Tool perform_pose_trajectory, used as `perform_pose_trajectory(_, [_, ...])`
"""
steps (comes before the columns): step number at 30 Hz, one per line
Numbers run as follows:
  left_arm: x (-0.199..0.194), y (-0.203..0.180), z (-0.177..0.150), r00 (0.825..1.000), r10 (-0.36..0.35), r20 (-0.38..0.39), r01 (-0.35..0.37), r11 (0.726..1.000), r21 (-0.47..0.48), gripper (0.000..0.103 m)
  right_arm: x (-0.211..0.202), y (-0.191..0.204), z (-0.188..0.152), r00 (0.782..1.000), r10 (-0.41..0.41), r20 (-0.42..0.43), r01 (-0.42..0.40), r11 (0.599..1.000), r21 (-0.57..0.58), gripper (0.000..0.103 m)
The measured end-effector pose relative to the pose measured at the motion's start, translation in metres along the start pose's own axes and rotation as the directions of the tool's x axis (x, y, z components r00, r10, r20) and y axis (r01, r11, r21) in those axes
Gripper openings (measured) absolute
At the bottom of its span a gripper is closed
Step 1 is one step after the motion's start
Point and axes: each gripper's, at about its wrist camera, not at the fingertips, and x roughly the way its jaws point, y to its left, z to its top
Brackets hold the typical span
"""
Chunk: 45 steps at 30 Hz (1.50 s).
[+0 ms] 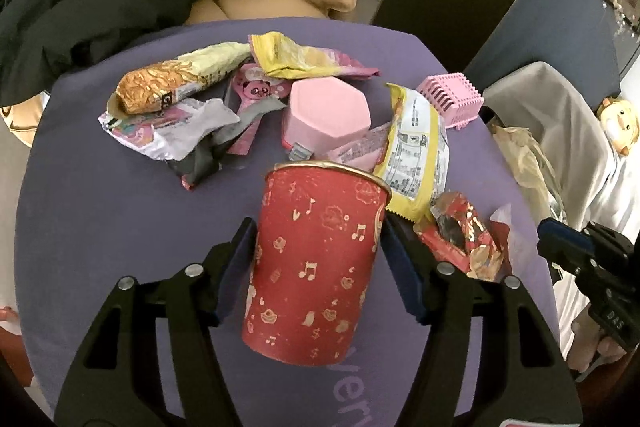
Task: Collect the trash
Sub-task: 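Grasp the red paper cup with the left gripper while the right grasps the red snack bag, then carry the red cup and red snack bag to the trash bag and release both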
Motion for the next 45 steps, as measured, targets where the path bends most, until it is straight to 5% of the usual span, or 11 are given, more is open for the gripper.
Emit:
perform_pose_trajectory(6, [-0.022, 0.002, -0.001, 0.999, -0.001, 0.054, 0.005, 0.998, -0.061, 0.057, 0.023, -0.013, -0.003, 0.998, 0.028, -0.064, -0.028, 1.0, 0.011, 0.016])
perform_pose_trajectory(8, [-0.035, 0.003, -0.004, 0.995, 0.005, 0.097, 0.003, 0.997, -0.077, 0.057, 0.033, -0.009, -0.003, 0.994, 0.06, -0.094, -0.062, 0.998, -0.017, 0.035])
perform_pose_trajectory(10, [-0.048, 0.006, -0.01, 0.99, 0.005, 0.144, 0.011, 0.994, -0.113, 0.057, 0.043, -0.004, -0.004, 0.992, 0.073, -0.098, -0.078, 0.996, -0.047, 0.064])
perform_pose_trajectory(20, [-0.068, 0.027, -0.039, 0.974, -0.001, 0.229, 0.055, 0.971, -0.231, 0.058, 0.073, 0.013, -0.003, 0.982, -0.059, -0.18, 0.033, 0.989, -0.146, 0.065])
perform_pose_trajectory(23, [-0.073, 0.035, -0.042, 0.972, 0.001, 0.237, 0.06, 0.966, -0.251, 0.058, 0.069, 0.011, -0.004, 0.984, -0.059, -0.169, 0.038, 0.991, -0.126, 0.057])
perform_pose_trajectory(25, [-0.077, 0.039, -0.044, 0.968, -0.005, 0.249, 0.073, 0.962, -0.262, 0.058, 0.067, 0.01, -0.004, 0.985, -0.046, -0.164, 0.027, 0.993, -0.115, 0.036])
perform_pose_trajectory(29, [-0.084, 0.047, -0.046, 0.963, -0.016, 0.27, 0.095, 0.955, -0.281, 0.058, 0.053, 0.013, -0.002, 0.99, -0.052, -0.132, 0.034, 0.991, -0.129, 0.017])
perform_pose_trajectory(39, [-0.088, 0.036, -0.044, 0.959, -0.042, 0.281, 0.118, 0.959, -0.259, 0.058, 0.003, 0.023, 0.005, 0.999, 0.015, -0.043, -0.021, 0.988, -0.15, 0.013])
perform_pose_trajectory(45, [-0.1, 0.008, -0.037, 0.94, -0.088, 0.329, 0.152, 0.973, -0.176, 0.058, -0.041, 0.006, 0.019, 0.996, -0.023, 0.084, 0.033, 0.992, -0.123, 0.013])
